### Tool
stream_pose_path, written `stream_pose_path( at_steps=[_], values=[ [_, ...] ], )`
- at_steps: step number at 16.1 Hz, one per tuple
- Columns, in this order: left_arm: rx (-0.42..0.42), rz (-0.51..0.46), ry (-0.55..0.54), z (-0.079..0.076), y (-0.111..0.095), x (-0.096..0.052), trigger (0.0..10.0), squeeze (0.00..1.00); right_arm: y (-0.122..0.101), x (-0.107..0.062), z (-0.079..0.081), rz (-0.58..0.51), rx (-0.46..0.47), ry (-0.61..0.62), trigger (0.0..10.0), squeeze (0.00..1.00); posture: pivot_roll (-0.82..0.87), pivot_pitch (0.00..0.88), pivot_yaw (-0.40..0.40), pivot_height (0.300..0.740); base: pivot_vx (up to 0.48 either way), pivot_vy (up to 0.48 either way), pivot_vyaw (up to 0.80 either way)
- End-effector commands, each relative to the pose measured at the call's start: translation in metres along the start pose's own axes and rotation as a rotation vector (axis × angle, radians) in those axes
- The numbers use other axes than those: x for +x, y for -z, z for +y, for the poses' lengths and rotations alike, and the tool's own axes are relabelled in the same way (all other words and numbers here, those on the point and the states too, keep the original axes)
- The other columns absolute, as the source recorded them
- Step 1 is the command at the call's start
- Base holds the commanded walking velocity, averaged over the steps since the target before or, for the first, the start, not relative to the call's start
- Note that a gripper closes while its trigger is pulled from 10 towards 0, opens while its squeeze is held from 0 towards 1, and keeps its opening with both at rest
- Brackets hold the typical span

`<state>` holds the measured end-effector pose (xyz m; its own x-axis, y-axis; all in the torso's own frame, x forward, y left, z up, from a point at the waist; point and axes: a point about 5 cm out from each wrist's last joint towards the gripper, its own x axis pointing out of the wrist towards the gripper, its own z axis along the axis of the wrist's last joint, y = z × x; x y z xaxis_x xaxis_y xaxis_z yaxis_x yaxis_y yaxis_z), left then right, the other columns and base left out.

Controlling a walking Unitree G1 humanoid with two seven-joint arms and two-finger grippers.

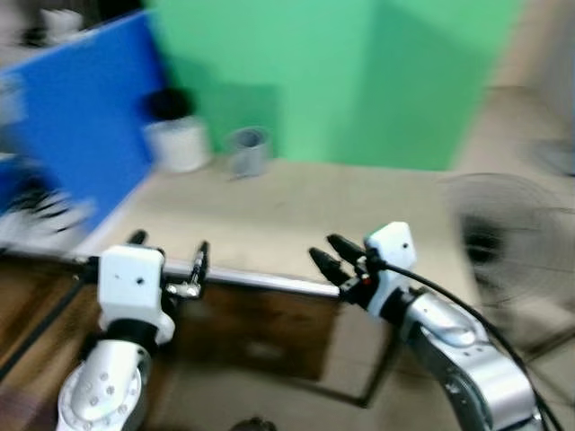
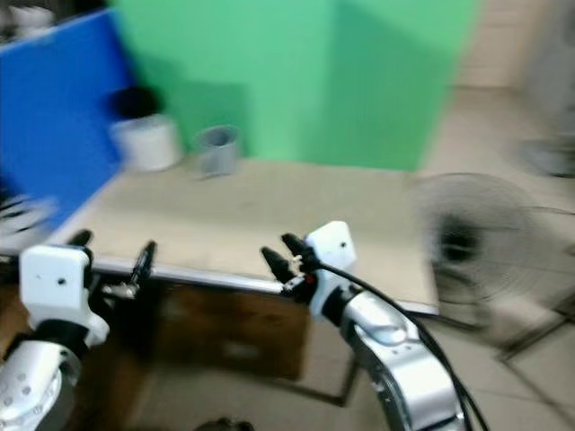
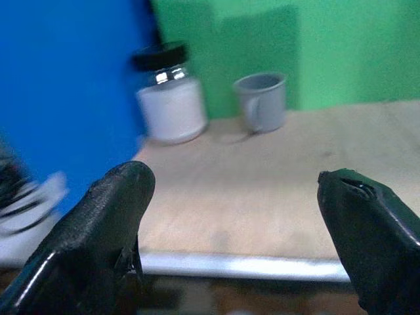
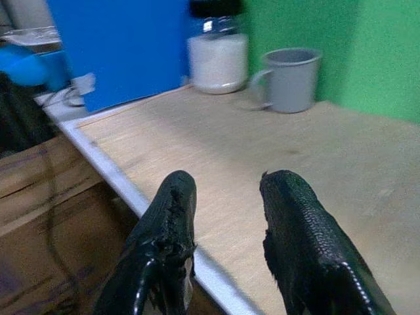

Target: Setting the table

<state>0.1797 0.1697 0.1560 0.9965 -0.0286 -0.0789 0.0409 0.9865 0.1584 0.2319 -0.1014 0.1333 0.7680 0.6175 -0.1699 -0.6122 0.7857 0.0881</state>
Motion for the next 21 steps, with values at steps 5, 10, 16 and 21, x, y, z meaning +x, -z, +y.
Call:
stream_pose_path(
  at_steps=[5, 10, 16, 21],
  values=[
    [0.005, -0.032, 0.013, 0.0009, -0.0068, 0.0011, 10.0, 0.00, -0.0063, 0.0015, -0.0040, -0.047, 0.055, 0.039, 10.0, 0.00, 0.03, 0.000, 0.031, 0.740, 0.282, 0.000, 0.00],
    [0.001, -0.032, 0.018, 0.0006, -0.0074, 0.0001, 10.0, 0.00, -0.0068, 0.0032, 0.0001, -0.031, 0.002, -0.001, 10.0, 0.00, 0.03, 0.000, 0.027, 0.740, 0.351, 0.000, 0.16],
    [0.002, -0.028, 0.031, -0.0006, -0.0068, -0.0013, 10.0, 0.00, -0.0087, 0.0050, -0.0054, -0.050, 0.051, 0.044, 10.0, 0.00, 0.03, 0.000, 0.025, 0.740, 0.365, 0.000, 0.34],
    [0.005, -0.023, 0.050, -0.0029, -0.0056, -0.0017, 10.0, 0.00, -0.0097, 0.0064, -0.0066, -0.054, 0.053, 0.049, 10.0, 0.00, 0.04, 0.000, 0.017, 0.740, 0.359, 0.000, 0.00]
  ],
)
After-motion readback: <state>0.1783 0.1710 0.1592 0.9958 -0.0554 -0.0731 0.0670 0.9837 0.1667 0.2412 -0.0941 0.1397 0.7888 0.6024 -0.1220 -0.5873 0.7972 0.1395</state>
